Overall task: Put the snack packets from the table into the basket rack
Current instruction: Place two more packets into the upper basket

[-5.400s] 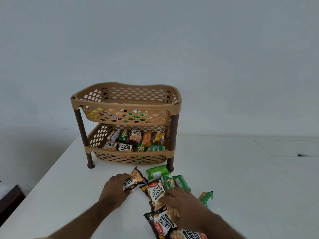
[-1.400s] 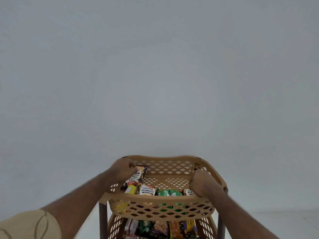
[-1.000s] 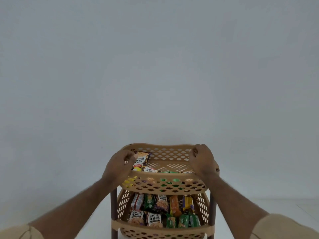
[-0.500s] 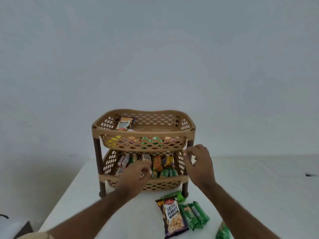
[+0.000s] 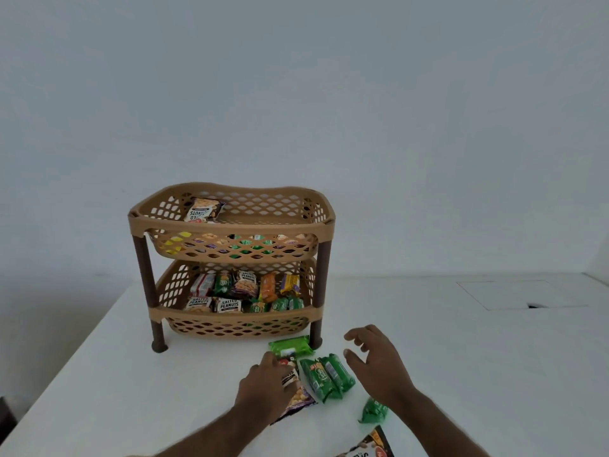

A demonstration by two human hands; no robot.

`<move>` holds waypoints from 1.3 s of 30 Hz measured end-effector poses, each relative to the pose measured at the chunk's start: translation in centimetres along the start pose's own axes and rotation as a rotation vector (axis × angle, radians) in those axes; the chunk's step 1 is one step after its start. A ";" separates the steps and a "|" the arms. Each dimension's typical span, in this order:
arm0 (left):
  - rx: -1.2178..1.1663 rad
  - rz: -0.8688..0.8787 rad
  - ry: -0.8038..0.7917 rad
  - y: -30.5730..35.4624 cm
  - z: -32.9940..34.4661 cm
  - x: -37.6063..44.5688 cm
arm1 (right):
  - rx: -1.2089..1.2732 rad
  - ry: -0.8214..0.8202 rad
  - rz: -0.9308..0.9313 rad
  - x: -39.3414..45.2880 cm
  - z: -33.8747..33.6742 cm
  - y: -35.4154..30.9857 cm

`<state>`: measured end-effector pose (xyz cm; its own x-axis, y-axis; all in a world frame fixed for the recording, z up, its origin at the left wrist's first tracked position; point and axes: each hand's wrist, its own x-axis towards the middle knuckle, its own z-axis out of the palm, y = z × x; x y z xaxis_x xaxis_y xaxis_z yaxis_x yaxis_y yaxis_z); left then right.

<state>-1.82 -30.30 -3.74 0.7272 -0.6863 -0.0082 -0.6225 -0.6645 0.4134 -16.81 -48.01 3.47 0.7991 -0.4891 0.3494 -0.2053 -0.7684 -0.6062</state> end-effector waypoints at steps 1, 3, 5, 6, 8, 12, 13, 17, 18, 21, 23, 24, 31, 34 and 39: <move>-0.028 -0.007 0.014 -0.5 0.3 -0.3 | -0.001 -0.032 0.016 -0.1 0.3 0.3; -0.082 -0.013 0.042 -1.4 0.5 -1.0 | -0.017 -0.106 0.045 -0.2 1.0 0.6; -0.110 -0.018 0.048 -2.2 0.3 -1.4 | -0.069 -0.198 0.060 -0.1 2.0 0.7; -0.119 -0.028 0.046 -2.6 0.1 -1.6 | -0.105 -0.245 0.064 0.0 2.6 0.6; -0.127 -0.057 0.047 -3.5 -0.4 -2.1 | -0.185 -0.314 0.070 0.3 3.6 0.4; -0.125 -0.134 0.067 -5.9 -1.3 -3.3 | -0.330 -0.385 0.057 0.9 5.7 -0.2; -0.130 -0.160 0.076 -6.5 -1.6 -3.6 | -0.349 -0.411 0.057 0.9 6.3 -0.3; -0.136 -0.214 0.069 -8.5 -2.6 -5.1 | -0.379 -0.455 0.079 0.8 8.6 -0.8; -0.147 -0.226 0.064 -8.8 -2.7 -5.5 | -0.374 -0.450 0.088 0.8 9.0 -1.0; -0.164 -0.227 0.069 -9.6 -2.9 -6.3 | -0.337 -0.468 0.107 0.9 9.9 -2.0; -0.173 -0.225 0.079 -10.0 -2.9 -6.5 | -0.312 -0.497 0.130 0.9 10.4 -2.6; -0.182 -0.226 0.082 -10.1 -3.0 -6.5 | -0.301 -0.517 0.147 0.9 10.6 -2.9; -0.279 -0.236 0.217 -10.6 -4.0 -6.1 | -0.040 -0.615 0.227 0.8 10.9 -4.7; -0.328 -0.191 0.312 -10.4 -5.4 -6.0 | 0.097 -0.536 0.209 1.4 10.4 -5.9; -0.337 -0.079 0.486 -8.8 -9.8 -5.0 | 0.273 -0.408 0.050 3.9 8.5 -10.3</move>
<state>2.83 -18.12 1.55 0.8659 -0.3721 0.3344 -0.4931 -0.5227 0.6954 -6.77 -38.52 4.97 0.9595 -0.2789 0.0398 -0.1370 -0.5854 -0.7991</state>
